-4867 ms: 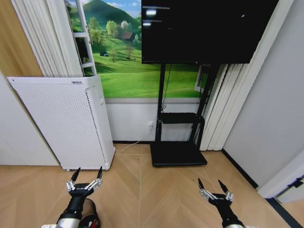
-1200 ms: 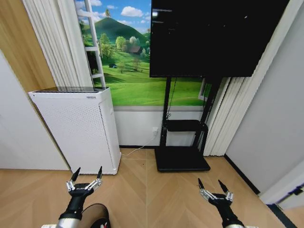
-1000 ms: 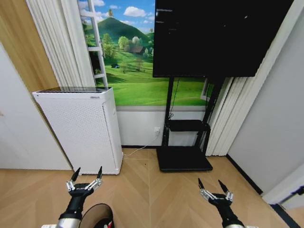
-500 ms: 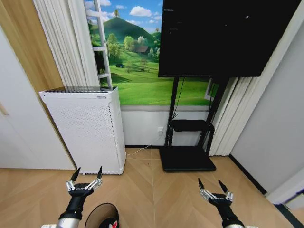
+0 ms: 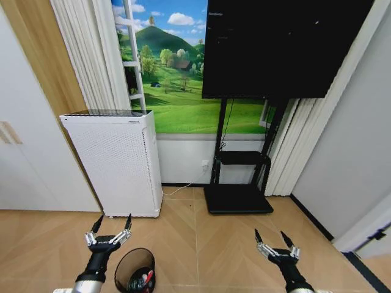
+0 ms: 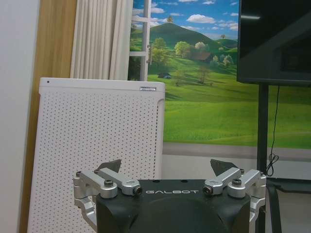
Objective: Pick up the trash bin and place the garbage on the floor into it.
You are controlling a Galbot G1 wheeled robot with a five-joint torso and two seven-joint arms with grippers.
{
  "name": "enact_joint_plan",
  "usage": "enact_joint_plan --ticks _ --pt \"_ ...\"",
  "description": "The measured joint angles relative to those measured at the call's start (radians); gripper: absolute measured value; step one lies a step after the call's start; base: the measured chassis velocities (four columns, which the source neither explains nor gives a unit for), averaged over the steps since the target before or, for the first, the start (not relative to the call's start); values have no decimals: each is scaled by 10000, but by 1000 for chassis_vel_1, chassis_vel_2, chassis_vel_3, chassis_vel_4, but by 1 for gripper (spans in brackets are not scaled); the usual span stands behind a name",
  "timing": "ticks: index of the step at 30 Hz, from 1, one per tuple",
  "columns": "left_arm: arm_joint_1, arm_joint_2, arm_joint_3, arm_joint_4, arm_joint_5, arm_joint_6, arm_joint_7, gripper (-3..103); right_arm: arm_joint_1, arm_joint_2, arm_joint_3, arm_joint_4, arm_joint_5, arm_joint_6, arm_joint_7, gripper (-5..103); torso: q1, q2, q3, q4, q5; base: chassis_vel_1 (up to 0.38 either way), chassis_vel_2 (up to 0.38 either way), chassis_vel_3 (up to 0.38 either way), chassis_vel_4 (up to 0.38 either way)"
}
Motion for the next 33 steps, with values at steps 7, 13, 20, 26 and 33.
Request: enact_joint_plan --ticks 7,13,20,26,33 --pt "0 0 0 0 0 -2 1 100 0 -1 1 -1 0 0 0 100 1 -3 1 -1 10 296 -312 -296 308" --pt "0 0 0 0 0 -2 1 100 0 0 2 0 0 0 0 100 0 -2 0 -3 5 346 -342 -358 342" --pt "0 -1 2 -1 0 -2 1 100 0 -1 2 0 0 0 0 100 -1 -2 0 -2 7 366 -359 -354 359" --pt "0 -1 0 0 -1 -2 1 100 0 0 0 -1 0 0 0 100 -1 -3 -1 -2 10 349 -349 -354 360" --pt "0 0 -1 1 0 -2 0 100 -1 1 0 -1 1 -1 0 100 1 -6 0 -3 8 347 -357 -356 366"
